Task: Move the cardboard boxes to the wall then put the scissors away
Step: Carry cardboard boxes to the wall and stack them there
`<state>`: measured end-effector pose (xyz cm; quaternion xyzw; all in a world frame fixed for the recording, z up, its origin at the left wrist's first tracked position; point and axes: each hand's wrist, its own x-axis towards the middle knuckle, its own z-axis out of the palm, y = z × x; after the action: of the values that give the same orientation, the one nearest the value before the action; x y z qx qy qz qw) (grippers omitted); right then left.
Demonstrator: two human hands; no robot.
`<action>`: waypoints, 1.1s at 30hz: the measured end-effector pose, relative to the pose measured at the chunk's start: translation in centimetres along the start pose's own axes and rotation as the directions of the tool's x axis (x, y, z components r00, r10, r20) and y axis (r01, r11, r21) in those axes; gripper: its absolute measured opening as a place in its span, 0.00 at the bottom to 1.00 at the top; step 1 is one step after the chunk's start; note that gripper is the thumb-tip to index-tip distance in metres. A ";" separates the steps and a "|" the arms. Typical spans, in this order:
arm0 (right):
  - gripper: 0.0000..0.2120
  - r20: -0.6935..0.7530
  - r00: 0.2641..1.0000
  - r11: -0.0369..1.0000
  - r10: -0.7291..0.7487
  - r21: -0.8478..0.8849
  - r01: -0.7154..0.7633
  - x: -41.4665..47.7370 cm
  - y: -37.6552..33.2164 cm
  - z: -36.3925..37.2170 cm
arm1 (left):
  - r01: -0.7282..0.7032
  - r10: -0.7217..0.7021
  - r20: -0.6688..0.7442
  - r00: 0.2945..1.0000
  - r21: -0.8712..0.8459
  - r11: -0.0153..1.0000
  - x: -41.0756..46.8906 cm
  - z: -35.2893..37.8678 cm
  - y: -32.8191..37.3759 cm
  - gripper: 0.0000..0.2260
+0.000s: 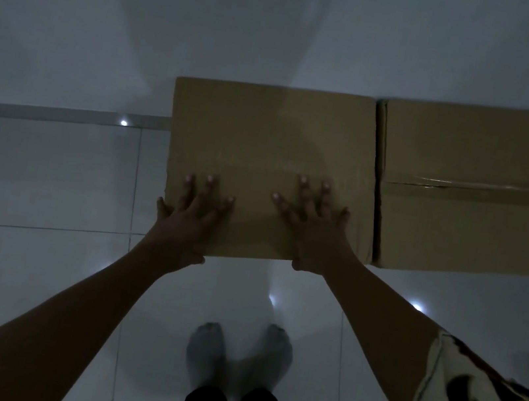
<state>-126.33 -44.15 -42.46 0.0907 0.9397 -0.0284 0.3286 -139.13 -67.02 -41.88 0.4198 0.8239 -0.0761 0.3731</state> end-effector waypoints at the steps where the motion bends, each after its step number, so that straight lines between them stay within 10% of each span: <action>1: 0.65 -0.001 1.000 1.000 0.001 -0.006 -0.001 0.0 0.1 0.1 | -0.008 0.008 0.000 1.000 -0.002 1.000 0.1 0.0 0.0 0.57; 18: 0.64 0.052 0.999 0.999 -0.006 -0.040 0.008 0.0 0.1 -0.5 | 0.012 -0.012 0.001 1.000 0.042 0.999 0.7 -0.3 0.1 0.60; 22: 0.59 0.152 0.988 0.983 -0.025 0.181 -0.003 0.6 0.4 -1.3 | 0.036 -0.035 0.082 0.996 -0.004 0.999 0.6 -2.1 0.9 0.57; 25: 0.51 0.170 0.983 0.894 0.074 0.424 -0.141 -0.7 0.8 -3.2 | 0.068 -0.059 0.106 0.993 -0.086 0.994 0.2 -5.5 2.7 0.47; 33: 0.38 0.067 0.943 0.856 0.326 0.402 -0.325 -12.0 3.4 -12.0 | -0.108 0.107 0.024 0.994 0.048 0.993 -5.5 -17.5 11.6 0.35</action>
<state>-123.81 -41.29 -25.53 0.3148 0.8845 -0.1676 0.3008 -138.06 -55.49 -23.59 0.4719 0.7938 -0.0805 0.3750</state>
